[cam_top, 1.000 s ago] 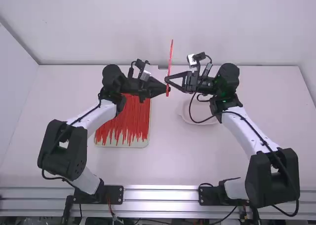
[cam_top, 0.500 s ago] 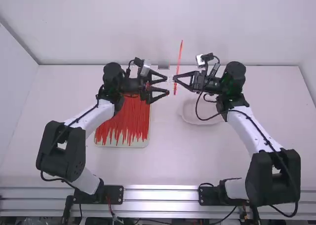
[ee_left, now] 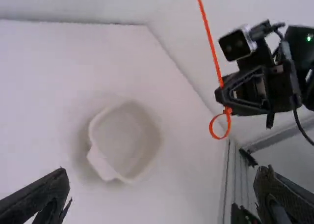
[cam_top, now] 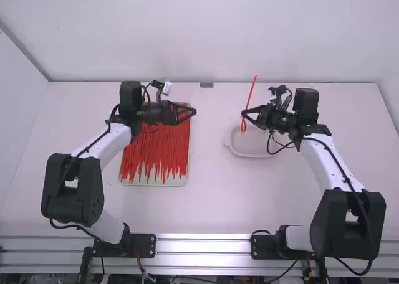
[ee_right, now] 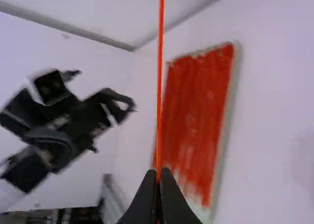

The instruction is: Fasten the cable tie

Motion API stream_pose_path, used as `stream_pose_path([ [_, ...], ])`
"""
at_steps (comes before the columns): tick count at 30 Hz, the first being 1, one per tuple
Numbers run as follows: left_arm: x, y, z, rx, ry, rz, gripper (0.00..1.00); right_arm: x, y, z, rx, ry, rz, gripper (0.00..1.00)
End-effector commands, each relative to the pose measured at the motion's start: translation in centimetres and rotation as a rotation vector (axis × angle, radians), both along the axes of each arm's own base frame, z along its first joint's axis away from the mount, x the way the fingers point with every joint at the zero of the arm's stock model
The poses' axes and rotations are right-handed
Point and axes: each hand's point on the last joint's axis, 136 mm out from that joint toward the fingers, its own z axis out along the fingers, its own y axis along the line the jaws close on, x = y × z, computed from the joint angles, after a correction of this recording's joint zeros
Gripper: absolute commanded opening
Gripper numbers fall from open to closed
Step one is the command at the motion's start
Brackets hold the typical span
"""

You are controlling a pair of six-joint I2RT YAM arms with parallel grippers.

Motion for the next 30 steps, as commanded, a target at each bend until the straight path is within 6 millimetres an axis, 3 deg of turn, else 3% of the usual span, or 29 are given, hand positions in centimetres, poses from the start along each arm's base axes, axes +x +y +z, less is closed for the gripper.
stream_pose_path([
  [1, 0.0, 0.5, -0.2, 0.025, -0.017, 0.011, 0.99, 1.1, -1.7, -1.1, -0.204, -0.106, -0.047, 0.00],
  [4, -0.3, 0.5, -0.7, 0.033, 0.010, 0.008, 0.99, 1.0, -3.0, -3.6, -0.351, -0.043, -0.110, 0.00],
  [9, -0.5, 0.6, -0.9, 0.039, 0.003, 0.000, 0.99, 1.2, -4.5, -6.0, -0.539, 0.006, -0.197, 0.00],
  [13, -0.6, 0.4, -0.9, 0.040, 0.006, -0.003, 0.99, 1.8, -4.6, -8.1, -0.632, 0.029, -0.215, 0.00],
  [24, -0.6, 0.5, -0.9, 0.038, 0.008, -0.003, 0.99, 2.6, -4.3, -16.5, -0.660, 0.195, -0.176, 0.00],
  [27, -0.6, 0.5, -0.8, 0.038, 0.003, -0.004, 0.99, 2.5, -4.2, -17.6, -0.665, 0.214, -0.165, 0.00],
  [30, -0.4, 0.8, -0.8, 0.038, 0.003, 0.004, 0.99, 2.7, -4.2, -17.6, -0.663, 0.207, -0.170, 0.09],
])
